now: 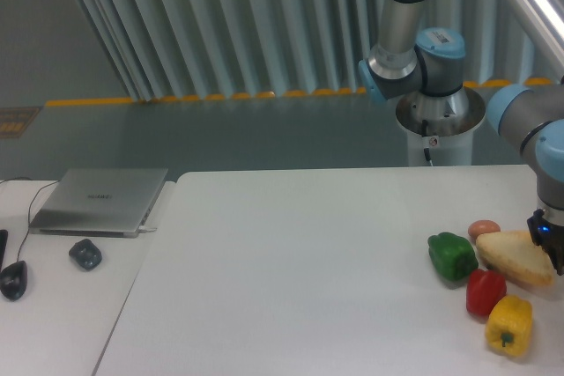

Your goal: Place the triangular bread in the basket

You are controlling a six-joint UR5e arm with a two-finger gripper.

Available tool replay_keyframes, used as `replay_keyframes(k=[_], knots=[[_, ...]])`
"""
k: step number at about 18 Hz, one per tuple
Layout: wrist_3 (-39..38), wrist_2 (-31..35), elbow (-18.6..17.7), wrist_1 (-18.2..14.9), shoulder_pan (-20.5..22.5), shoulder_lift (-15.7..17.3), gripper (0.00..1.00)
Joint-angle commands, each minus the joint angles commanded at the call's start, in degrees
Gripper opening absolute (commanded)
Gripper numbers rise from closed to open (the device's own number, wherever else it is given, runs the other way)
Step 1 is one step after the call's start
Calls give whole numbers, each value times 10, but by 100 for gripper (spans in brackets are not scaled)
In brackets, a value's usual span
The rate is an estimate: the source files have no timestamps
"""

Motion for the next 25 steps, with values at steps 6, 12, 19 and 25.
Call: replay_keyframes(k=[6, 12, 19, 25], knots=[[-5, -4, -11, 26, 0, -7, 100], [-10, 0, -23, 29, 0, -14, 100], [-52, 0, -33, 34, -4, -38, 100], [-46, 0, -34, 33, -2, -38, 100]])
